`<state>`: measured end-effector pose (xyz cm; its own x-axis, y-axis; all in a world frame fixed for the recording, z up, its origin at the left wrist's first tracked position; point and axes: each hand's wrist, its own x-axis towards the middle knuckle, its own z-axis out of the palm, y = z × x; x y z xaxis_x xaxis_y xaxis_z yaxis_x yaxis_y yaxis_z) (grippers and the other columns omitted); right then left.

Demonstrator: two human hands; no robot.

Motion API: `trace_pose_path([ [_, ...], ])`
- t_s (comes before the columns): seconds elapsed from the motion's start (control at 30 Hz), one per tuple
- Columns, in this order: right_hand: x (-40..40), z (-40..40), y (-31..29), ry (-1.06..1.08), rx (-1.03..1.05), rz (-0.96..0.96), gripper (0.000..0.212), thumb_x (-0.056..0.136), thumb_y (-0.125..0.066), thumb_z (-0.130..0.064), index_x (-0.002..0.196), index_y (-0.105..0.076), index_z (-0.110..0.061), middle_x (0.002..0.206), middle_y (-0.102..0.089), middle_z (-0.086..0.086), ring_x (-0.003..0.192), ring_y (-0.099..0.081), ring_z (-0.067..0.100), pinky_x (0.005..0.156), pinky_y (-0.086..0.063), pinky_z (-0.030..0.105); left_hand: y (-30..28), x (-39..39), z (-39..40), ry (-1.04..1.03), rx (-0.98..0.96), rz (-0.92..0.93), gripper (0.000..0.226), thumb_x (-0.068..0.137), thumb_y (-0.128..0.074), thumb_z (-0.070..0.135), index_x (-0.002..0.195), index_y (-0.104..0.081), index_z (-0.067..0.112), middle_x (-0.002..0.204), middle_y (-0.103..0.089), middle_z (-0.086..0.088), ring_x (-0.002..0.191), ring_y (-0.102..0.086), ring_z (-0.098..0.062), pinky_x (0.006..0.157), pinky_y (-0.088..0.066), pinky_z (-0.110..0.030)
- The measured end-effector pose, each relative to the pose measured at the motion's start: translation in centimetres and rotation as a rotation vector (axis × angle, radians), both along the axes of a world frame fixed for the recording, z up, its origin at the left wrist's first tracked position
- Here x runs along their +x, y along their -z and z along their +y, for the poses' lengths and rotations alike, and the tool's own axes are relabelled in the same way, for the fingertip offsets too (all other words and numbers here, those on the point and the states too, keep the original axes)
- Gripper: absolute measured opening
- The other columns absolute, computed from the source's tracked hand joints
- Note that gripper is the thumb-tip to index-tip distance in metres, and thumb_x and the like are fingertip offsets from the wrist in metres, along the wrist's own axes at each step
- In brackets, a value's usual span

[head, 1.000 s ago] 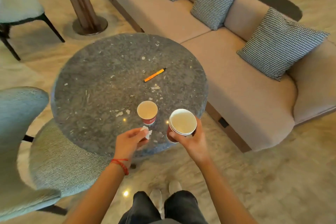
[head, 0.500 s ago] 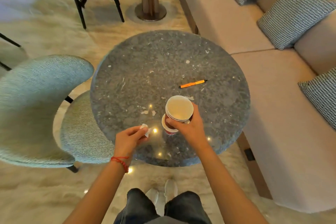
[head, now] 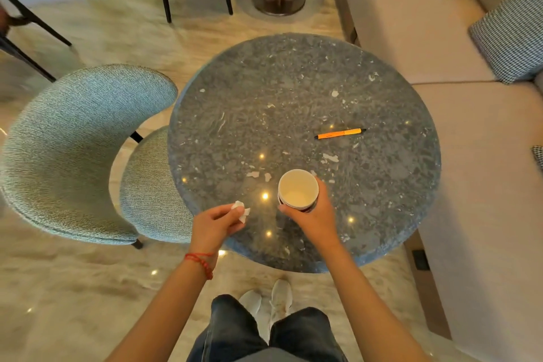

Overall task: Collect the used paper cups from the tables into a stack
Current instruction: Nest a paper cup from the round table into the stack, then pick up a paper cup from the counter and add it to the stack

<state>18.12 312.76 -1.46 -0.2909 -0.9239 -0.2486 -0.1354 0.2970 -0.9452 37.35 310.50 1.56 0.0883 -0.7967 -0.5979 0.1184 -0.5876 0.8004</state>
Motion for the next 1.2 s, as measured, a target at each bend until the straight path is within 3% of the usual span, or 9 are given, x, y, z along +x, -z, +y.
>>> trace_pose_path([
  [0.13,0.1,0.2,1.2,-0.015,0.029,-0.024,0.09,0.06,-0.089,-0.022,0.127,-0.032,-0.041,0.125,-0.048,-0.015,0.114,-0.048,0.006,0.084,-0.042,0.011,0.2,0.2,0.1,-0.006,0.009,-0.013,0.007,0.078,-0.069,0.003,0.076,-0.07,0.01,0.062,-0.072,0.002,0.06,-0.069,-0.007,0.055,-0.053,-0.014],
  [0.2,0.3,0.2,1.7,-0.006,0.037,-0.029,0.09,0.06,-0.089,-0.021,0.125,-0.031,-0.044,0.123,-0.048,-0.016,0.113,-0.048,0.006,0.08,-0.041,0.007,0.3,0.2,0.0,-0.009,0.013,-0.019,0.008,0.078,-0.068,0.003,0.076,-0.07,0.01,0.06,-0.072,0.003,0.059,-0.068,-0.007,0.054,-0.053,-0.014],
  [0.3,0.6,0.1,2.2,0.015,0.036,-0.019,0.085,0.06,-0.089,-0.021,0.12,-0.033,-0.045,0.119,-0.049,-0.017,0.111,-0.049,0.008,0.084,-0.042,0.013,0.3,0.2,-0.1,-0.009,0.016,-0.023,0.008,0.079,-0.068,0.003,0.075,-0.069,0.01,0.059,-0.071,0.004,0.057,-0.068,-0.006,0.054,-0.053,-0.014],
  [0.43,0.7,0.1,2.3,0.044,0.021,-0.015,0.084,0.061,-0.088,-0.022,0.127,-0.037,-0.033,0.121,-0.051,-0.011,0.112,-0.051,0.011,0.09,-0.045,0.024,0.4,0.2,-0.4,0.005,0.015,-0.024,0.009,0.078,-0.069,0.004,0.074,-0.07,0.012,0.06,-0.072,0.003,0.058,-0.068,-0.007,0.054,-0.053,-0.013],
  [0.63,0.7,1.8,1.3,0.155,-0.008,-0.028,0.081,0.062,-0.088,-0.024,0.122,-0.037,-0.04,0.117,-0.051,-0.022,0.106,-0.053,-0.002,0.077,-0.047,0.007,0.1,-0.4,-0.9,0.098,0.003,0.004,0.011,0.079,-0.068,0.003,0.074,-0.071,0.013,0.069,-0.072,-0.002,0.063,-0.068,-0.008,0.055,-0.053,-0.014],
  [0.77,0.7,4.1,0.5,0.292,-0.022,-0.008,0.076,0.06,-0.088,-0.023,0.114,-0.039,-0.042,0.112,-0.052,-0.022,0.101,-0.055,-0.005,0.075,-0.048,0.012,-0.1,-1.4,-1.0,0.216,-0.015,0.024,0.007,0.08,-0.066,0.001,0.082,-0.069,0.007,0.075,-0.068,-0.007,0.059,-0.067,-0.006,0.054,-0.052,-0.013],
  [0.9,0.8,7.5,-0.1,0.47,-0.06,0.029,0.069,0.061,-0.088,-0.017,0.107,-0.043,-0.04,0.105,-0.055,-0.021,0.093,-0.054,-0.019,0.068,-0.044,0.001,-0.2,-3.2,-0.4,0.382,-0.025,0.017,0.008,0.08,-0.067,0.002,0.087,-0.069,0.001,0.075,-0.068,-0.007,0.064,-0.065,-0.008,0.057,-0.055,-0.015],
  [1.03,0.3,12.2,-0.8,0.638,-0.054,0.024,0.067,0.059,-0.089,-0.022,0.107,-0.045,-0.042,0.104,-0.057,-0.022,0.093,-0.056,-0.015,0.069,-0.045,0.002,-0.1,-6.0,1.2,0.547,-0.009,0.021,0.013,0.079,-0.069,0.004,0.09,-0.069,-0.002,0.078,-0.069,-0.009,0.07,-0.065,-0.015,0.057,-0.055,-0.016],
  [1.2,-0.7,18.7,-1.8,0.861,-0.02,0.051,0.067,0.059,-0.089,-0.028,0.106,-0.044,-0.045,0.106,-0.057,-0.022,0.096,-0.054,-0.016,0.072,-0.044,0.003,-0.3,-10.9,4.8,0.773,-0.013,0.018,0.002,0.076,-0.073,0.007,0.077,-0.071,0.009,0.06,-0.071,0.002,0.056,-0.067,-0.006,0.053,-0.052,-0.013],
])
